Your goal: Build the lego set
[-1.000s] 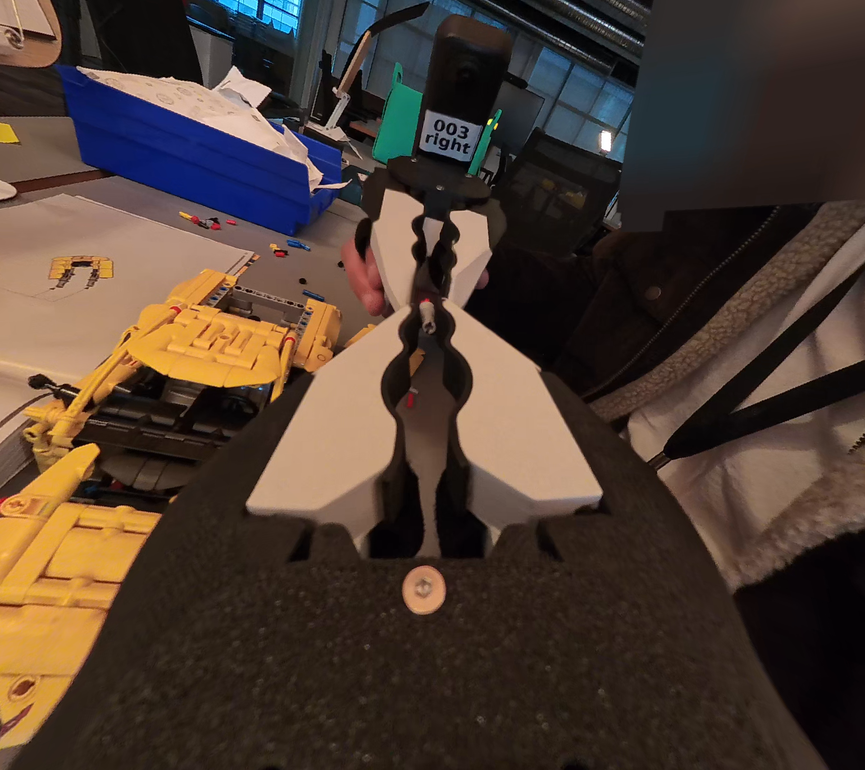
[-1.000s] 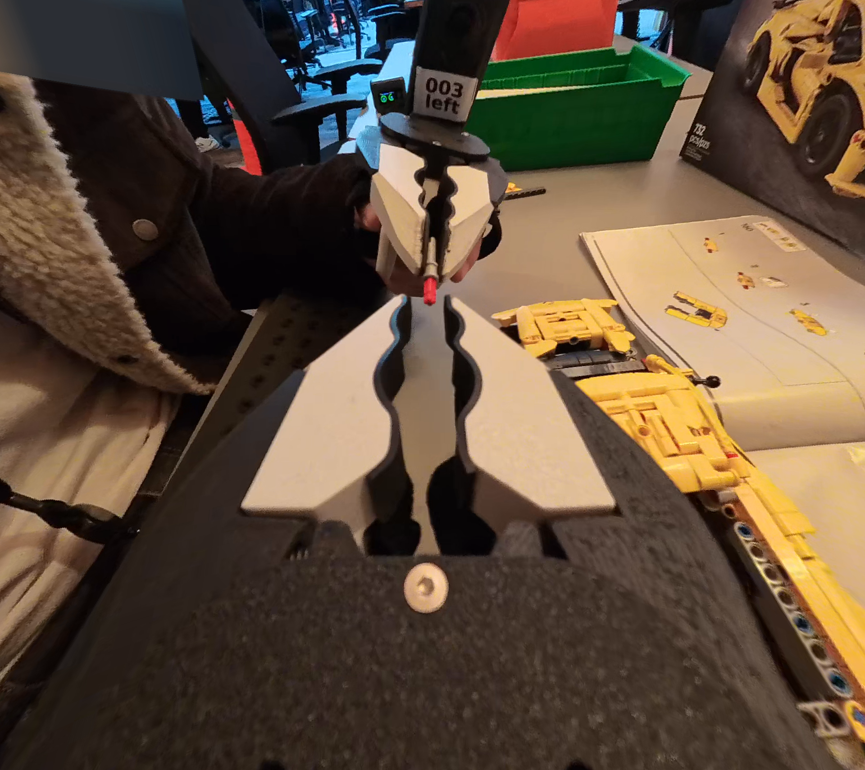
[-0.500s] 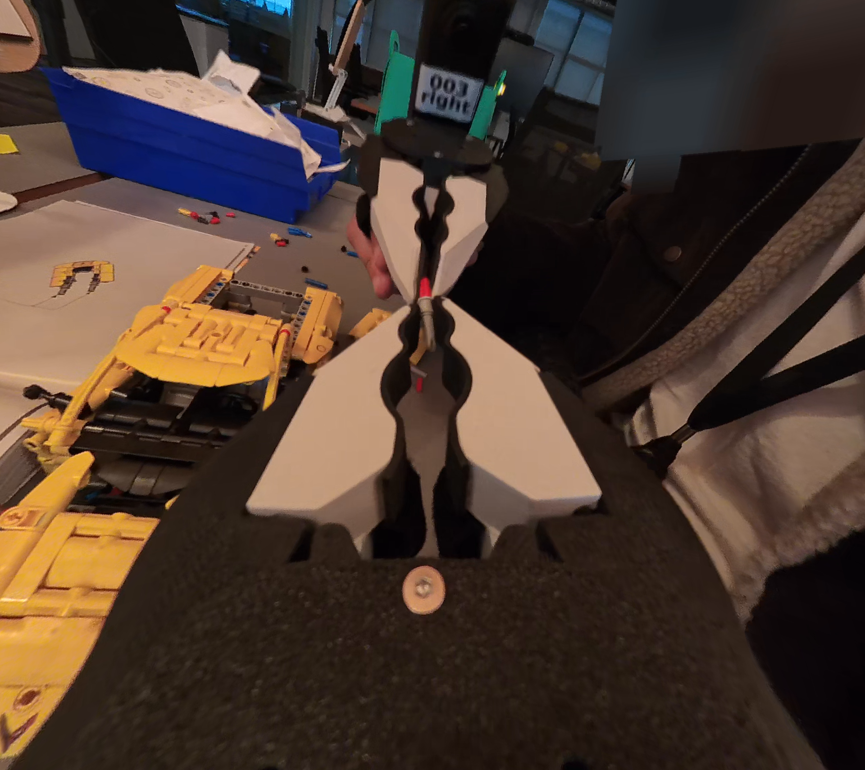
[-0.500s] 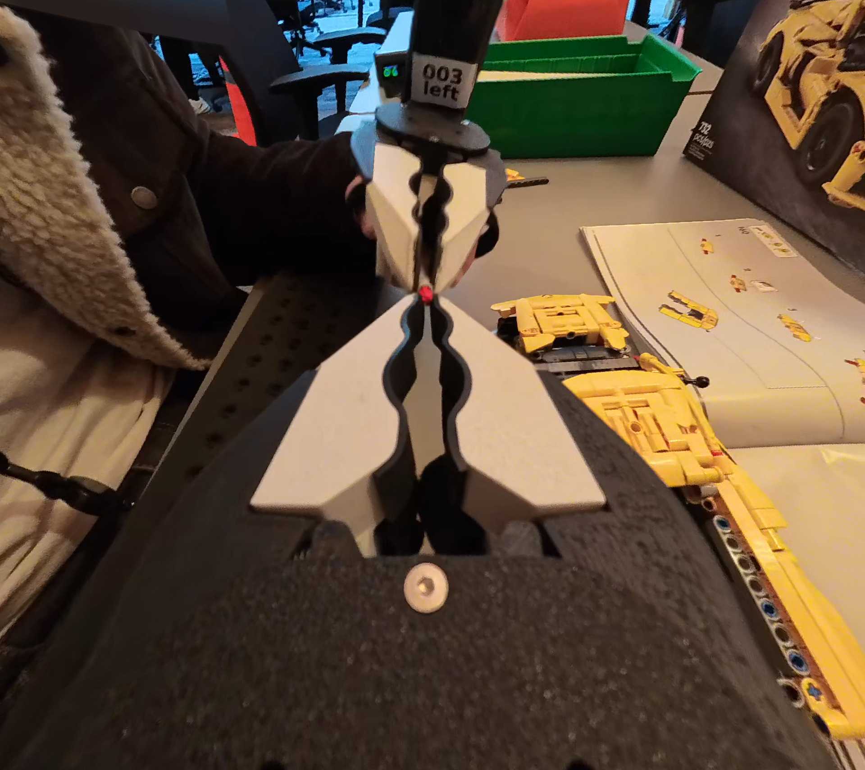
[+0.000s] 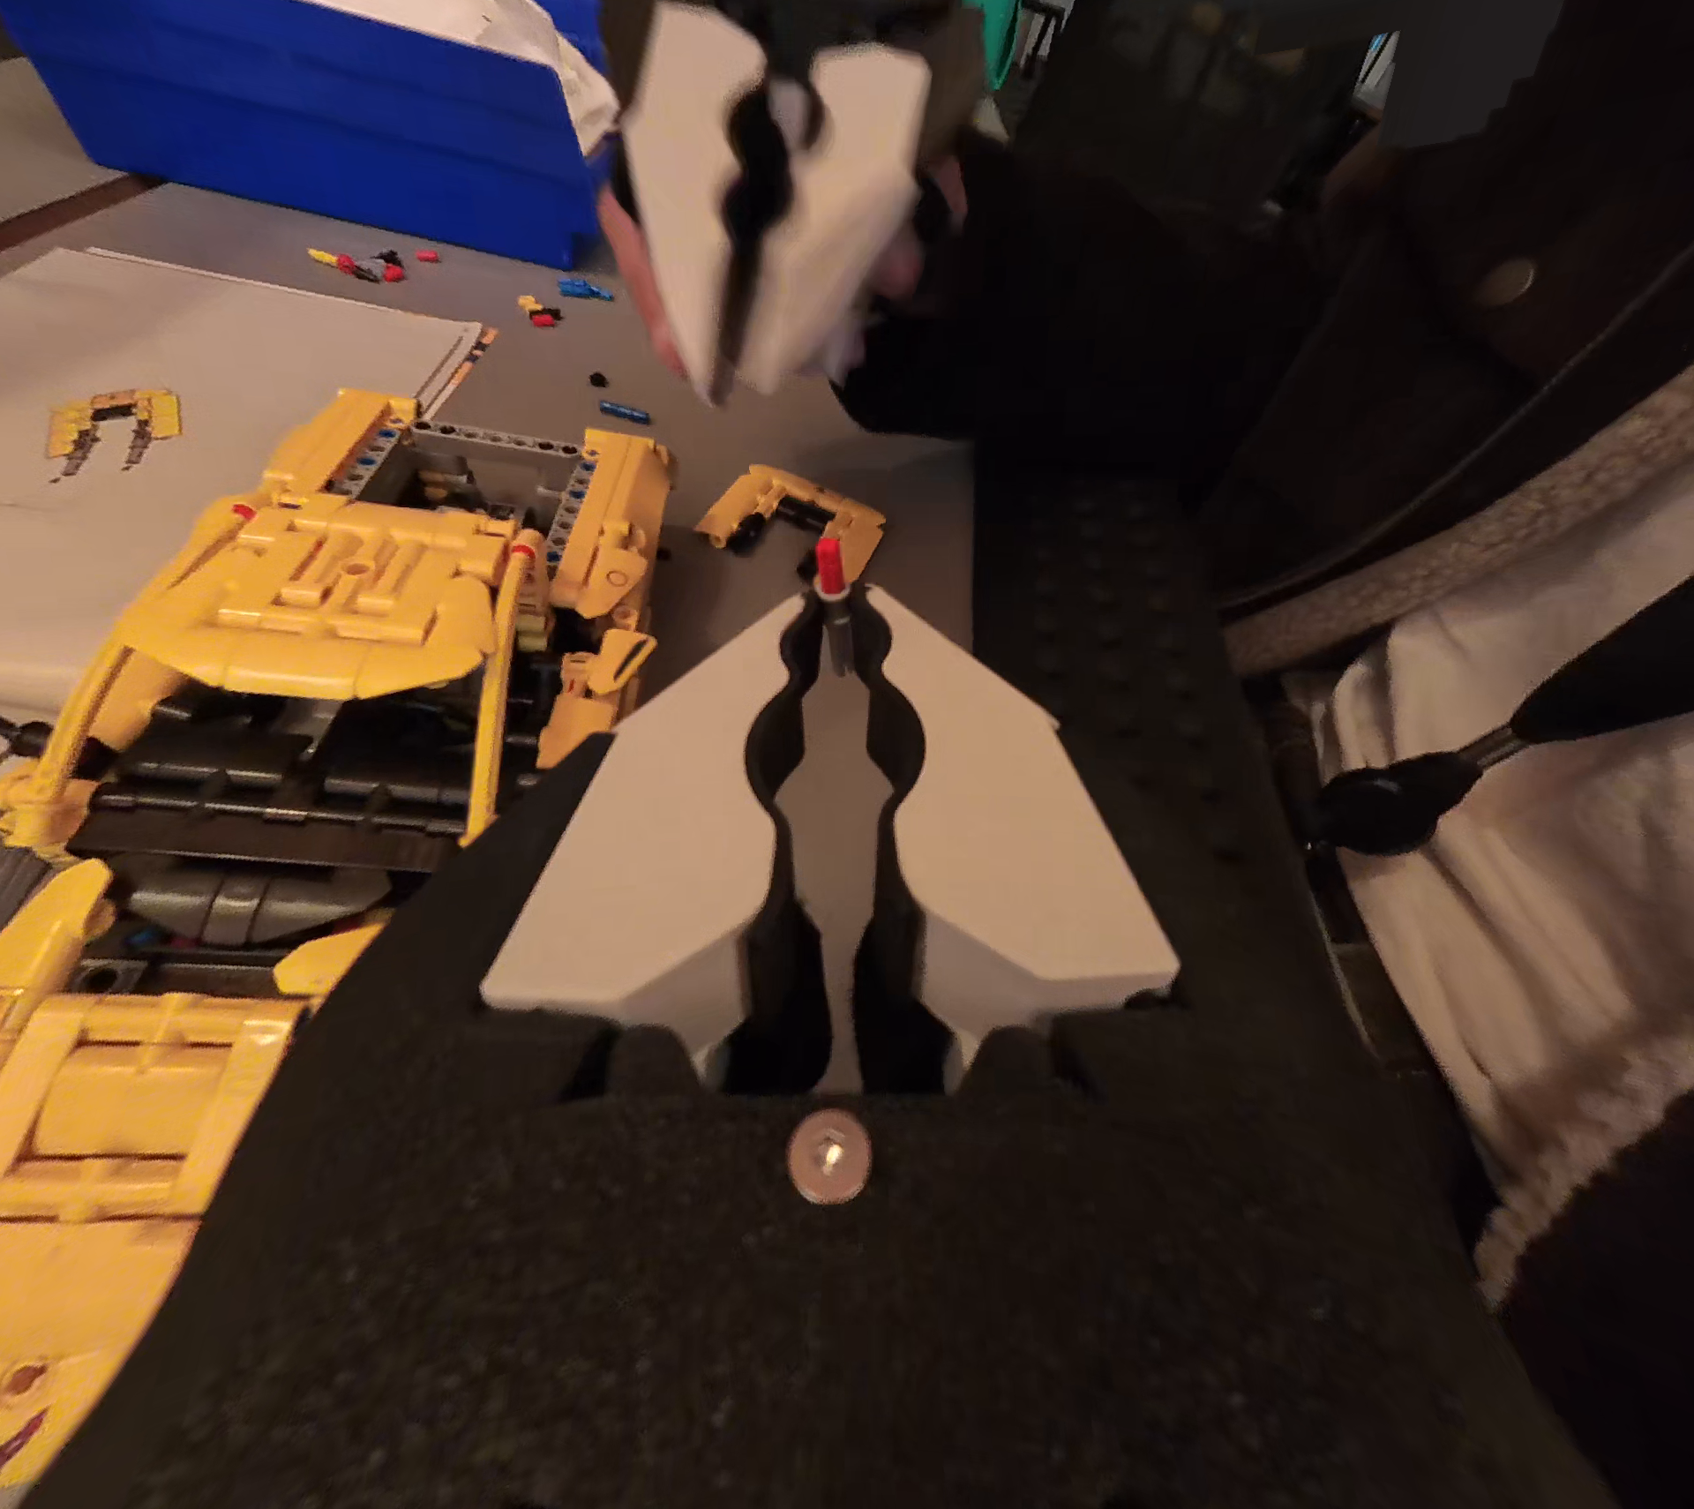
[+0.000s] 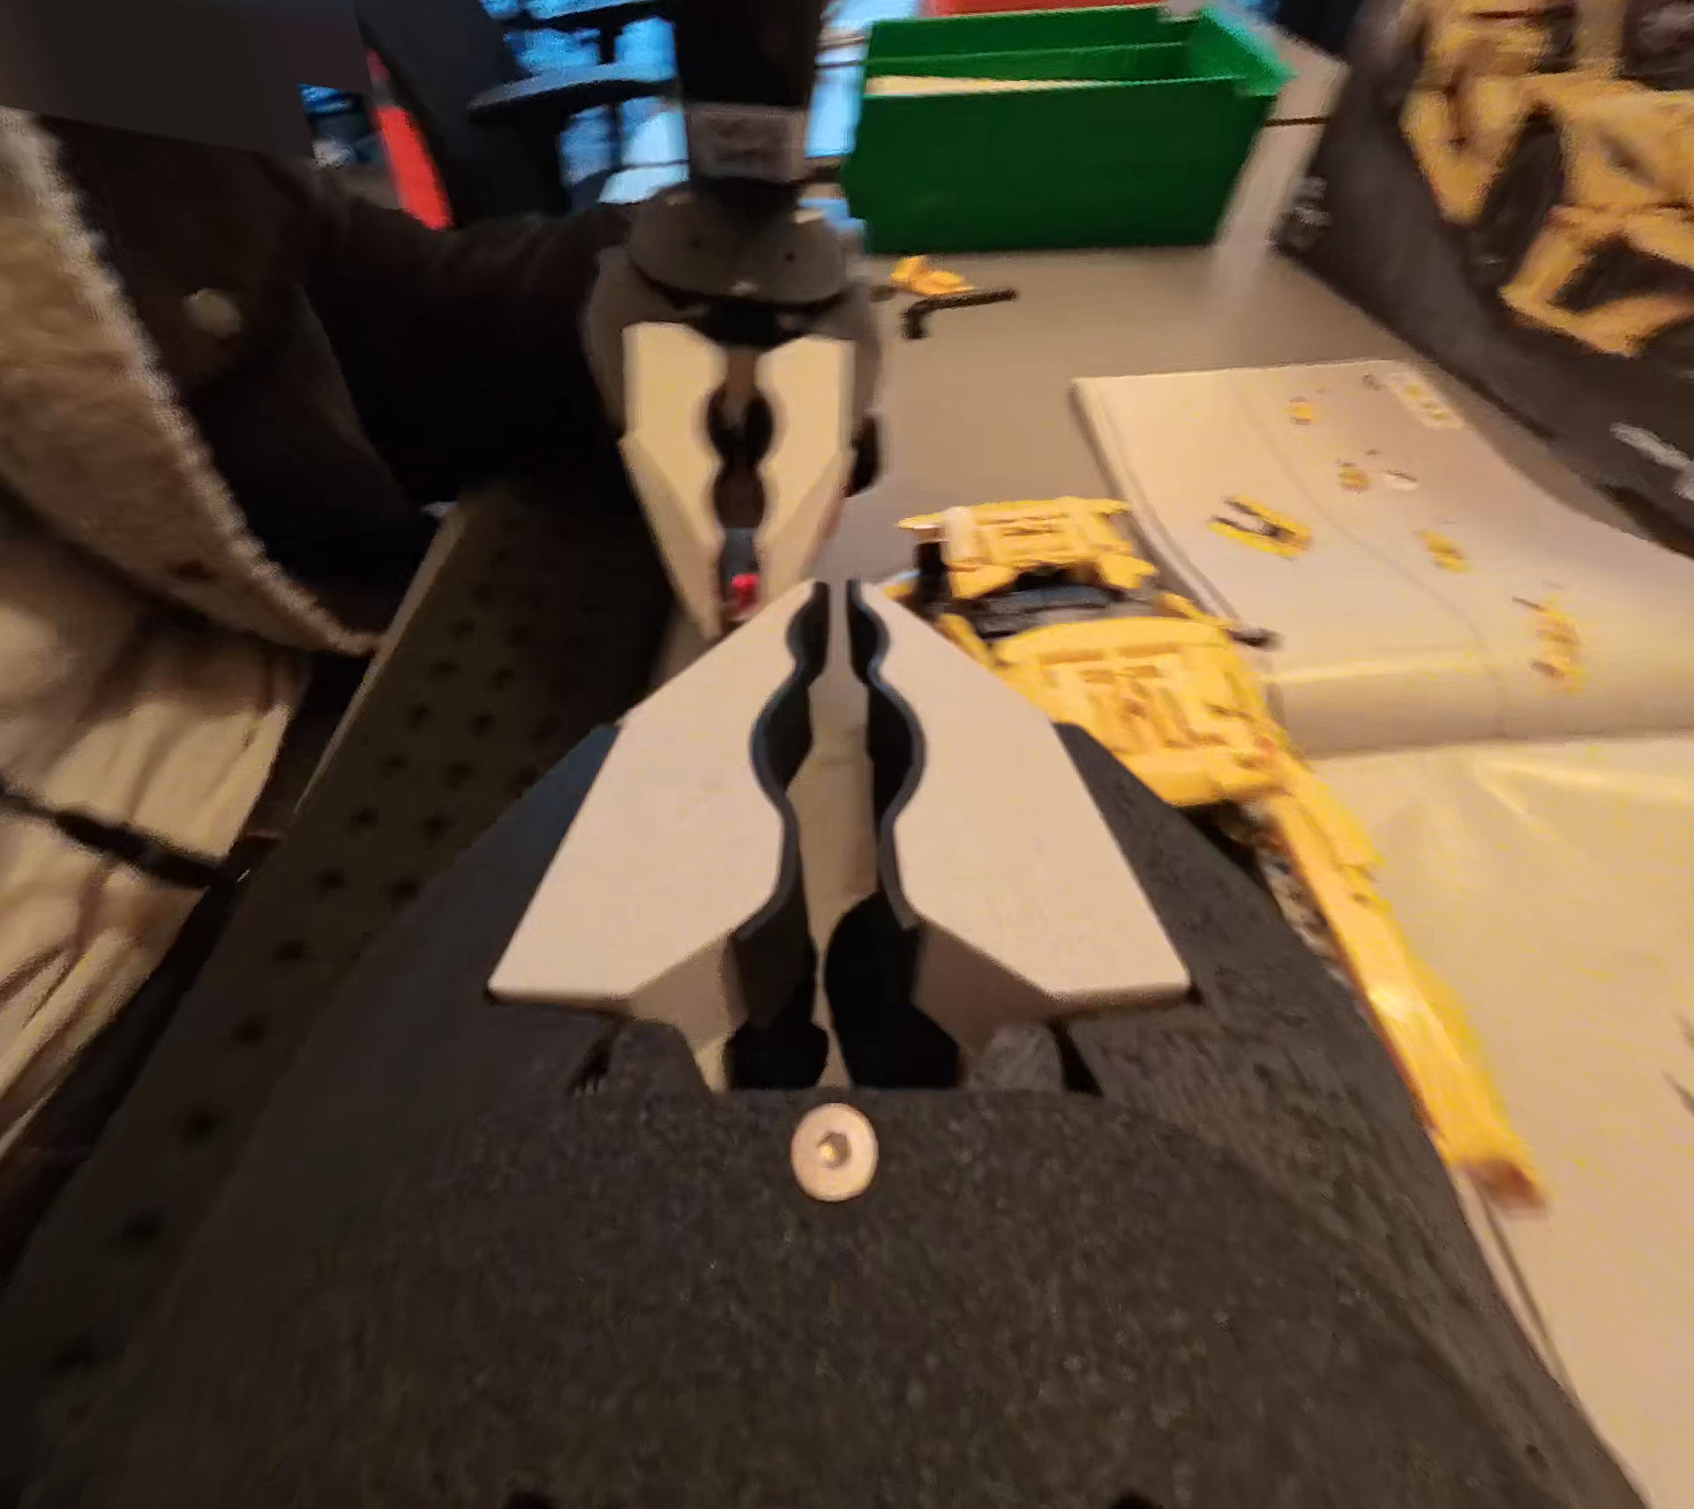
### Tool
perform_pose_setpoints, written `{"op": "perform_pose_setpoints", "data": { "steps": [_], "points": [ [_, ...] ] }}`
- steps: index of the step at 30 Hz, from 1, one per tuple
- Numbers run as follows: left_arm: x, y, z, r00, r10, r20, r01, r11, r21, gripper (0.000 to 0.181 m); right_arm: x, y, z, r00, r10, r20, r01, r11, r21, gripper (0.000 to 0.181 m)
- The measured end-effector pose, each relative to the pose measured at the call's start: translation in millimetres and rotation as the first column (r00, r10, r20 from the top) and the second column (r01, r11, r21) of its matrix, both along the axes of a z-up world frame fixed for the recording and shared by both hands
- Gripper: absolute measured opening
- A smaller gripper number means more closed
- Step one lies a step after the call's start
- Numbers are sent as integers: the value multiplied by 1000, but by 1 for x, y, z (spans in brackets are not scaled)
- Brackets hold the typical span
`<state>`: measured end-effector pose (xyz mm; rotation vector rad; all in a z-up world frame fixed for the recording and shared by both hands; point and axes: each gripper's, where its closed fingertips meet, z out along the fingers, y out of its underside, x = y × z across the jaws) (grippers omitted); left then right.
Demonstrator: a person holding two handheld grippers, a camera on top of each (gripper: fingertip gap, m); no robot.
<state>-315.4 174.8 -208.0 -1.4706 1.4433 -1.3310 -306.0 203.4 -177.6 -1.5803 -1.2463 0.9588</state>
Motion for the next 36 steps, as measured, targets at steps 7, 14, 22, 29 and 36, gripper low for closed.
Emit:
{"op": "perform_pose_setpoints", "data": {
  "steps": [7,14,22,29,36],
  "points": [
    [-8,13,22,993,-5,117,64,857,-511,5,-33,-13,-15,992,-39,122,-17,903,428,42],
    [-11,3,17,989,-98,115,150,730,-667,5,-42,-15,-20,985,-52,167,-33,883,468,47],
    [-13,7,21,985,-85,153,171,660,-731,5,-43,-11,-18,984,-81,160,-16,848,530,37],
    [-14,13,23,984,-56,168,165,639,-751,5,-44,-5,-18,970,-125,207,-13,829,559,36],
    [-14,19,22,986,-25,168,147,620,-771,5,-43,-1,-20,955,-176,240,18,839,543,31]
  ]
}}
